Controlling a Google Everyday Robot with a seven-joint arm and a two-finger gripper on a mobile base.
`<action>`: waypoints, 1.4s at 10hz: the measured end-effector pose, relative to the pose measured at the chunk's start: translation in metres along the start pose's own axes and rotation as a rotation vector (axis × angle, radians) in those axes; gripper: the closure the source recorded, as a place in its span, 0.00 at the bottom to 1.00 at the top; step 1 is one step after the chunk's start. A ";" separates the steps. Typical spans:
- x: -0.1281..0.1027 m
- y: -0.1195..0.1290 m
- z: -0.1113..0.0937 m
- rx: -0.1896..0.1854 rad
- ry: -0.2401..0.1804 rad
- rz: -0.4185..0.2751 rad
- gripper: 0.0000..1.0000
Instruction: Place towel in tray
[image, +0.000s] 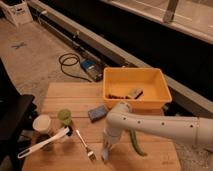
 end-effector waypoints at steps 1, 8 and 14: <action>0.000 0.000 -0.001 0.001 -0.001 0.002 1.00; 0.042 0.017 -0.133 0.223 0.245 0.266 1.00; 0.101 0.035 -0.241 0.363 0.381 0.426 1.00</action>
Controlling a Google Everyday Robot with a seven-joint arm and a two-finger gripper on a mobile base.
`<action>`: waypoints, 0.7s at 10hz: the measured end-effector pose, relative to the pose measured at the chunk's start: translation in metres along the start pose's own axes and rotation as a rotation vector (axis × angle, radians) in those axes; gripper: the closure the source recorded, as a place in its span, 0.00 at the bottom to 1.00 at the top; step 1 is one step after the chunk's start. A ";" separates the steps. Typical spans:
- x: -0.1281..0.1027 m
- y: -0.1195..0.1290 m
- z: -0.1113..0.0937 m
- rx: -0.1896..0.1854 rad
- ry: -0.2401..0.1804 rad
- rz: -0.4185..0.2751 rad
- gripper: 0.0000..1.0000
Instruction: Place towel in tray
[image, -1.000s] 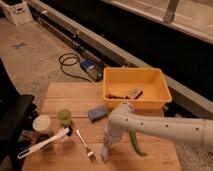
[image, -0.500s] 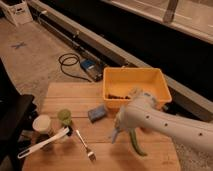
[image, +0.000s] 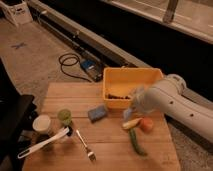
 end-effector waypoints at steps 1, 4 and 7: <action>0.000 0.000 0.000 0.000 0.000 -0.001 1.00; 0.001 0.000 0.000 0.001 0.000 0.005 1.00; 0.026 -0.019 -0.003 0.023 0.071 0.016 1.00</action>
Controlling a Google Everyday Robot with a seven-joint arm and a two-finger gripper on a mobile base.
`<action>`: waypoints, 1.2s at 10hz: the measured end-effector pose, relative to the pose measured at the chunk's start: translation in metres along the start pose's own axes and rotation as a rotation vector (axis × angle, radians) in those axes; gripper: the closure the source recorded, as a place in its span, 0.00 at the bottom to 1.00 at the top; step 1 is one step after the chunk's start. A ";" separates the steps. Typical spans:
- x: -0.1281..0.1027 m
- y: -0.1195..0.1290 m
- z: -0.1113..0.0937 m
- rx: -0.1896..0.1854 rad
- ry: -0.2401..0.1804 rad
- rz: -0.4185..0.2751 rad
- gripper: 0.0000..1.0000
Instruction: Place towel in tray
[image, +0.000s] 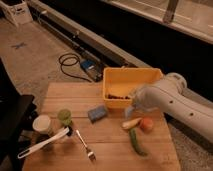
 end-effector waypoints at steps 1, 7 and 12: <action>0.012 -0.014 0.001 0.009 0.024 0.000 1.00; 0.140 -0.080 0.033 0.009 0.144 0.124 1.00; 0.186 -0.051 0.106 -0.022 0.045 0.302 1.00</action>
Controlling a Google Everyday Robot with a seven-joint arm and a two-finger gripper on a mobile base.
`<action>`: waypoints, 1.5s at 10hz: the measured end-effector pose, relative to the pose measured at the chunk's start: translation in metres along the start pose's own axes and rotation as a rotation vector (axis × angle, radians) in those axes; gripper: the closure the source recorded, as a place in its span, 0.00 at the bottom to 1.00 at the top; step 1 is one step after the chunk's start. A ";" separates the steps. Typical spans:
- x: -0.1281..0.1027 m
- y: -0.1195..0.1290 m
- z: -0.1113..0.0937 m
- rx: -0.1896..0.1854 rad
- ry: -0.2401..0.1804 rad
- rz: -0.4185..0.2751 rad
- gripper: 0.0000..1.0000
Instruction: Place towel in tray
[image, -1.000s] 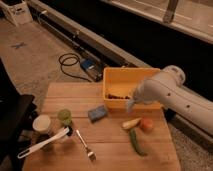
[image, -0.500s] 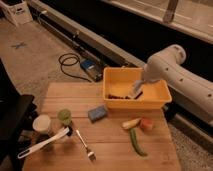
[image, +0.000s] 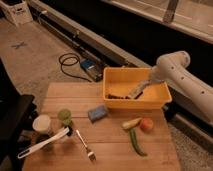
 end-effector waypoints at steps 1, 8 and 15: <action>-0.005 0.006 0.013 -0.013 -0.029 0.011 1.00; -0.025 0.025 0.044 -0.035 -0.098 0.138 0.40; -0.015 0.030 0.034 -0.005 -0.110 0.178 0.20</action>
